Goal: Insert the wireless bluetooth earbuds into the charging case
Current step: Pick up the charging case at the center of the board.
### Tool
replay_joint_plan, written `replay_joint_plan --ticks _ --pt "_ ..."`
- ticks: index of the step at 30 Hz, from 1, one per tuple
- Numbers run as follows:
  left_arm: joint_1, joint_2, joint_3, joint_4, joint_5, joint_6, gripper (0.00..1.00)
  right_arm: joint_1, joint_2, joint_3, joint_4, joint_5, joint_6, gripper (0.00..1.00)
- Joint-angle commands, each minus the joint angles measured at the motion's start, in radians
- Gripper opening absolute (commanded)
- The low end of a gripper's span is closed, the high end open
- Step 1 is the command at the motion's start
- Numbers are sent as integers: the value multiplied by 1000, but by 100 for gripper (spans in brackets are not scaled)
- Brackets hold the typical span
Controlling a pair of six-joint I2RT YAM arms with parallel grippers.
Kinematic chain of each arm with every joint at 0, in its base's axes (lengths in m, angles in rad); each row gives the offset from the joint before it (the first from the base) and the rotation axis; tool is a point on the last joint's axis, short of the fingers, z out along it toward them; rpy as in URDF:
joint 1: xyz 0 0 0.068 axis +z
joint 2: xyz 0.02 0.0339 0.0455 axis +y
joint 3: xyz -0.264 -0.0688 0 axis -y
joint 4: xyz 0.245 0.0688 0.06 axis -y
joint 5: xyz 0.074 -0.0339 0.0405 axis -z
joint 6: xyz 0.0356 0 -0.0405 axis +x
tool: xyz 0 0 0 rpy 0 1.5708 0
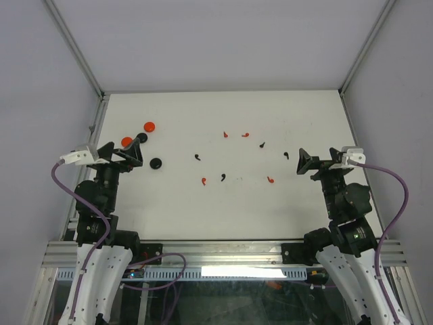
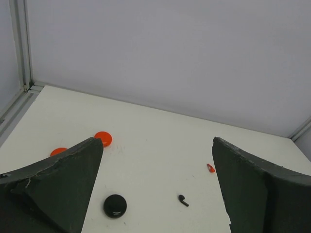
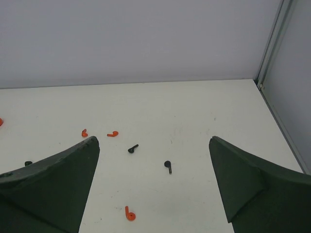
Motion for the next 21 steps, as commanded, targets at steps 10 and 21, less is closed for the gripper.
replay_joint_plan --ticks 10,21 --pt "9 142 115 -156 -42 -53 99 -13 -10 9 72 -3 10 99" --pt "10 436 219 -434 -79 -216 99 -13 -23 -7 84 -46 15 99"
